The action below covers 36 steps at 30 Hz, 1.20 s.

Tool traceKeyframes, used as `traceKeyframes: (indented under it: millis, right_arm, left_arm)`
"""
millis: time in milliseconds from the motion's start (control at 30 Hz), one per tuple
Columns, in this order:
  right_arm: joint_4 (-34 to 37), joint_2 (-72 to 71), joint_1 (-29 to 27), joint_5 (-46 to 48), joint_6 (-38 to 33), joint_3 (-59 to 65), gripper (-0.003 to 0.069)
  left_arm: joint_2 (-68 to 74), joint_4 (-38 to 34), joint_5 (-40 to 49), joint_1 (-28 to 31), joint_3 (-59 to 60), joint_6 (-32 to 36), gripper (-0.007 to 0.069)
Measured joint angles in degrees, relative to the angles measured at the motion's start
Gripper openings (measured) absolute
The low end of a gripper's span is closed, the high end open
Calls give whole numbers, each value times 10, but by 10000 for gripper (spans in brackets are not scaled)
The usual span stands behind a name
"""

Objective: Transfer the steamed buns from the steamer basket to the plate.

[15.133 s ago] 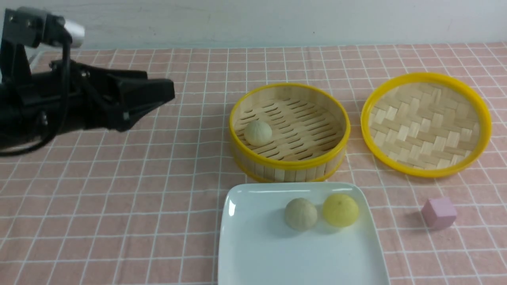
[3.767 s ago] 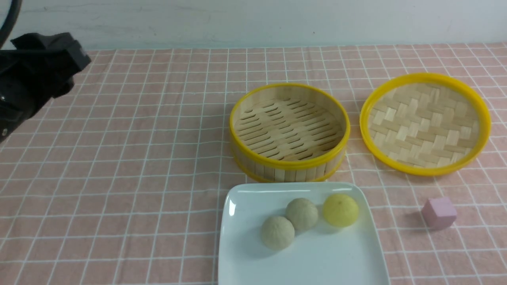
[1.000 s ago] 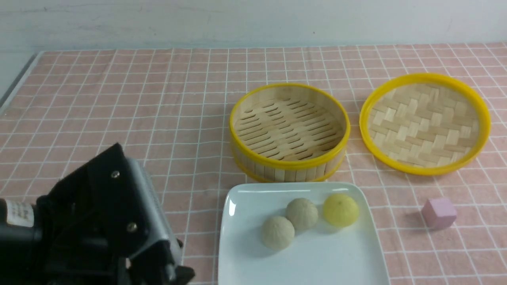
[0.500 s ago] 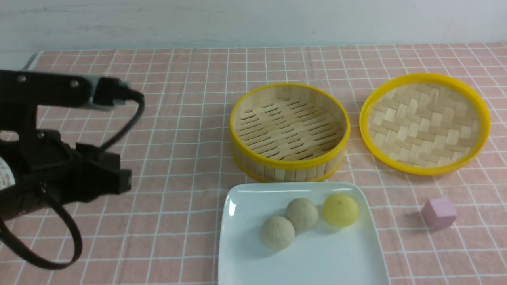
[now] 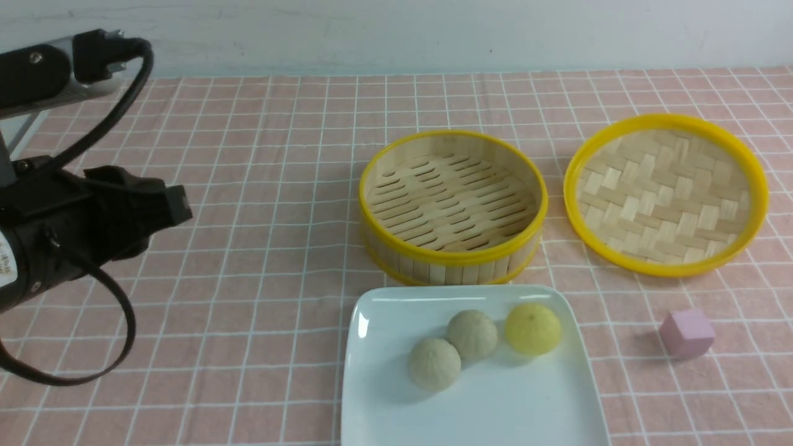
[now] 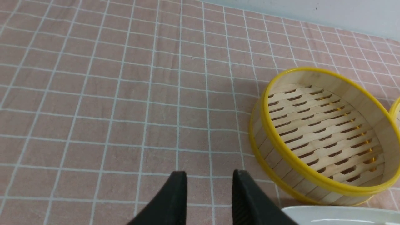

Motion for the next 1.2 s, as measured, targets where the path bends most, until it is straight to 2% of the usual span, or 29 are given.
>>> traceKeyframes:
  millis: [267, 500, 633, 867, 1033, 1200]
  right_arm:
    - [0, 0, 0, 0, 0, 0, 473]
    - [0, 0, 0, 0, 0, 0, 473]
    - [0, 0, 0, 0, 0, 0, 473]
    - [0, 0, 0, 0, 0, 0, 473]
    - [0, 0, 0, 0, 0, 0, 473]
    - [0, 0, 0, 0, 0, 0, 473]
  left_arm:
    - [0, 10, -1, 0, 0, 13, 239]
    - [-5, 7, -4, 17, 1, 152, 239]
    - [-68, -15, -26, 95, 31, 209, 239]
    - [-214, -21, -31, 224, 140, 212, 239]
    - [-309, -48, -32, 271, 233, 184, 239]
    - [-381, -81, -39, 278, 308, 180, 239]
